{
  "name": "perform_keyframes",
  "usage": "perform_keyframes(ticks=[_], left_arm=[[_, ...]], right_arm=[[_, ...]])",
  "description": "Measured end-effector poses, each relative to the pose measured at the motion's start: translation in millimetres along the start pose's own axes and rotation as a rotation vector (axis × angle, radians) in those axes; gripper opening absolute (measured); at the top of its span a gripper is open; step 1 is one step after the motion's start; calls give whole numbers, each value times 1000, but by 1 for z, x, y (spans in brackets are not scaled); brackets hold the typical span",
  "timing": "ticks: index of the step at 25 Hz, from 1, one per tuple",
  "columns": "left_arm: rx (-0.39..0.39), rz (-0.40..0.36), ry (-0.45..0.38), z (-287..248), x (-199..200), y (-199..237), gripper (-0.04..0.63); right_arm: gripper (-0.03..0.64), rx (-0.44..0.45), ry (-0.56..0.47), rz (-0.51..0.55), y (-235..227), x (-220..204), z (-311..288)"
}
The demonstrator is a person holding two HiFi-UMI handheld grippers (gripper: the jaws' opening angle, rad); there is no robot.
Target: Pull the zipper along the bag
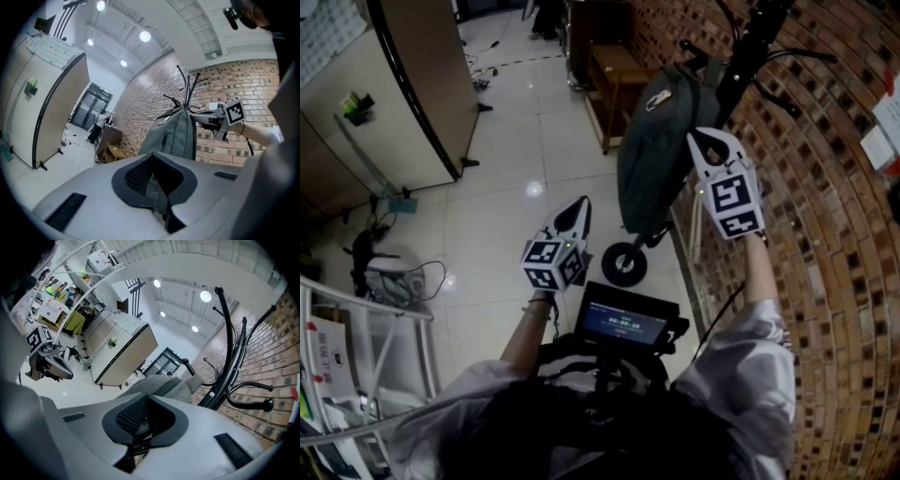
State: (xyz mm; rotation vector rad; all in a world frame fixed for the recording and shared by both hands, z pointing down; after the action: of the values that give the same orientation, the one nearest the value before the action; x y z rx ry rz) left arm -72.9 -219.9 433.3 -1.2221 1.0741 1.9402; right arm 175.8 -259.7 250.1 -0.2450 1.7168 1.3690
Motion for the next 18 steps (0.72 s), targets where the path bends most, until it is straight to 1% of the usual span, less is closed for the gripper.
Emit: perform_keyframes(ticks=[13, 18], left_arm=[[-16, -12, 7, -3, 0, -7, 8], [-21, -11, 7, -4, -1, -9, 8]], right_arm=[[6, -39, -8, -29, 7, -2, 3], [6, -39, 3, -20, 14, -6, 7]])
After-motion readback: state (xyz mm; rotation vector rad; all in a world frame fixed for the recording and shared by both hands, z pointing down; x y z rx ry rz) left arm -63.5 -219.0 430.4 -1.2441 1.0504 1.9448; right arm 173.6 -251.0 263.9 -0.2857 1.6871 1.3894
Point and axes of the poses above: the fingertips, and each gripper's own axes: z backward along the fingers, y to its left, x out of its top, the point moved 9 cm from there along z, backward along the fingers, and after that the axes turned 13 degrees about -y, right-handed, at the moved point
